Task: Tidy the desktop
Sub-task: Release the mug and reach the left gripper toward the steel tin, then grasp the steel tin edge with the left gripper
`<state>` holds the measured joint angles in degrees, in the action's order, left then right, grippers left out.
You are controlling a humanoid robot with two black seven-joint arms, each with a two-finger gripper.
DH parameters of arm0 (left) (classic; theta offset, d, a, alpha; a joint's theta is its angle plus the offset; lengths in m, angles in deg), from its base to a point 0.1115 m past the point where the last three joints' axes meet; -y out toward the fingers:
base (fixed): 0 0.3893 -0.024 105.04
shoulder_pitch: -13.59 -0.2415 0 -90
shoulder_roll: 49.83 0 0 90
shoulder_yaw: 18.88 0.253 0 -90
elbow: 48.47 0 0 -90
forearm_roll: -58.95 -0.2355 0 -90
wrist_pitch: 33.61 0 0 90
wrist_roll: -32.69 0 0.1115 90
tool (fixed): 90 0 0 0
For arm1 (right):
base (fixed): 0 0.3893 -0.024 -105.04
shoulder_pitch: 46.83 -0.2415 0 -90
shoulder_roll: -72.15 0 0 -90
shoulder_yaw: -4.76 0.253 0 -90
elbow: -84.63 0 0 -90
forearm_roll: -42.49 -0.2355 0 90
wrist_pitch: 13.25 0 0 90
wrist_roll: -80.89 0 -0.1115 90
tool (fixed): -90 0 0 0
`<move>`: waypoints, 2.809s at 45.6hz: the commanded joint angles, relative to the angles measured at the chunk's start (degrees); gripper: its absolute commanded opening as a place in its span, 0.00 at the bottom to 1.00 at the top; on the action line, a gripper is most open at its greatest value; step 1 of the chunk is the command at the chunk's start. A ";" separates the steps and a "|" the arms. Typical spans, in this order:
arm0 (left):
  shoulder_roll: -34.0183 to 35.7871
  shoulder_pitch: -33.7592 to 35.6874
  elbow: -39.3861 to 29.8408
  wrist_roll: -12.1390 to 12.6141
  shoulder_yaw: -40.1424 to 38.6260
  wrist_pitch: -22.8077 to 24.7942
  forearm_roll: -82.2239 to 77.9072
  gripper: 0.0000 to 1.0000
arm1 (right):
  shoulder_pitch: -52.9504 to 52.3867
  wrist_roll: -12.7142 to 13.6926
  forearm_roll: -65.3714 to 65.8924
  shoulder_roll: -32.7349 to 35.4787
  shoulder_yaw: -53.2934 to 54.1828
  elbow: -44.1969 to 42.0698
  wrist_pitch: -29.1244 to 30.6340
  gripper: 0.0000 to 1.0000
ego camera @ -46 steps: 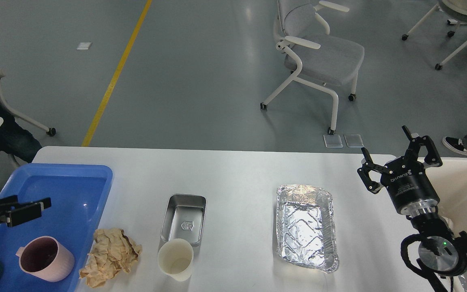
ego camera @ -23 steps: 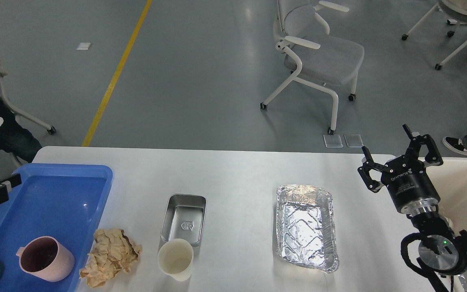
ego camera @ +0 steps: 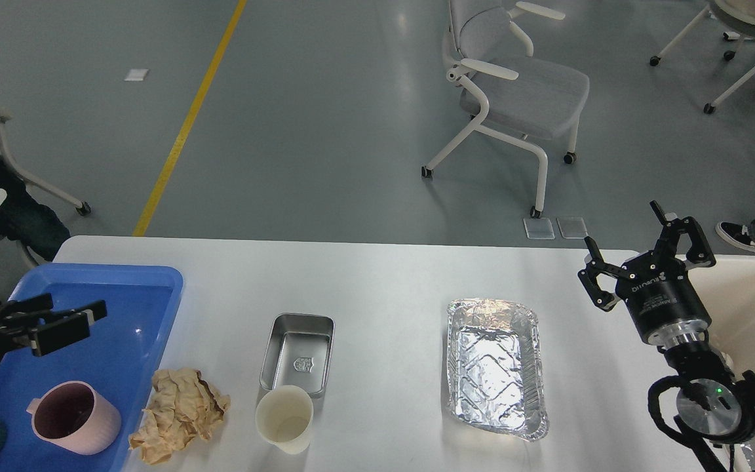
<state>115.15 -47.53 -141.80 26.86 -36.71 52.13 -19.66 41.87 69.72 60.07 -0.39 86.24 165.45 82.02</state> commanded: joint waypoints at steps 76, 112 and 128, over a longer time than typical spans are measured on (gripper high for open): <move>-46.15 8.47 34.88 5.74 4.90 19.65 -1.72 0.72 | 1.74 0.00 0.00 1.44 0.97 1.98 0.00 1.00; -50.54 9.70 37.25 4.86 4.81 19.82 -1.99 0.02 | 1.30 0.00 0.00 1.00 0.97 1.80 0.00 1.00; -49.76 11.19 37.17 4.77 4.72 19.65 -1.90 0.00 | 0.77 0.00 0.00 0.82 0.88 1.53 0.01 1.00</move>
<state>64.88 -37.63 -104.54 31.64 -31.92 71.71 -21.62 42.90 69.72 60.07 0.55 87.14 166.91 82.09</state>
